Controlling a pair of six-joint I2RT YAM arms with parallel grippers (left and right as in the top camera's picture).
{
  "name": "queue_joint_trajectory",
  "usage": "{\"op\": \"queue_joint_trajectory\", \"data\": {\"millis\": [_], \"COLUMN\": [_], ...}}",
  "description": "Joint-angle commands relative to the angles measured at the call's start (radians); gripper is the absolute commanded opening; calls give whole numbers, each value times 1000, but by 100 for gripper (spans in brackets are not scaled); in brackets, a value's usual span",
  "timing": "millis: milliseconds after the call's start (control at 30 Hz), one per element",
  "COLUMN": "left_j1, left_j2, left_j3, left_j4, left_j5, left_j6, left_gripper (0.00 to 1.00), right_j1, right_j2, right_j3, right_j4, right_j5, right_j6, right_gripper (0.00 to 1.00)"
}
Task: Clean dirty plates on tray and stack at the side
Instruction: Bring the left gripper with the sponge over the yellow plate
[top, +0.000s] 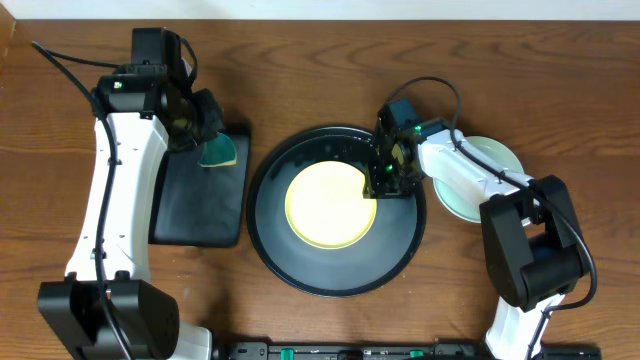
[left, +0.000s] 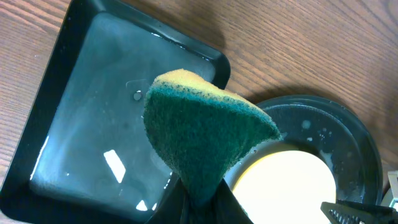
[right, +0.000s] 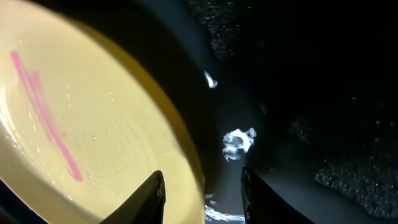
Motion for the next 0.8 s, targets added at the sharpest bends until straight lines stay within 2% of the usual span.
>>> {"op": "queue_joint_trajectory", "data": {"millis": [0, 200, 333, 533, 767], "left_j1": [-19, -79, -122, -182, -222], "left_j2": [-1, 17, 66, 99, 107], "left_j3": [-13, -32, -36, -36, -36], "left_j4": [2, 15, 16, 40, 62], "left_j5": [-2, -2, -2, -2, -1], "left_j6": [6, 7, 6, 6, 6], "left_gripper": [8, 8, 7, 7, 7], "right_j1": [4, 21, 24, 26, 24], "right_j2": [10, 27, 27, 27, 27], "right_j3": [12, 12, 12, 12, 13], "right_j4": [-1, 0, -7, -12, 53], "right_j5": [-6, -6, 10, 29, 42], "right_j6": [75, 104, 137, 166, 204], "right_gripper": [36, 30, 17, 1, 1]}}
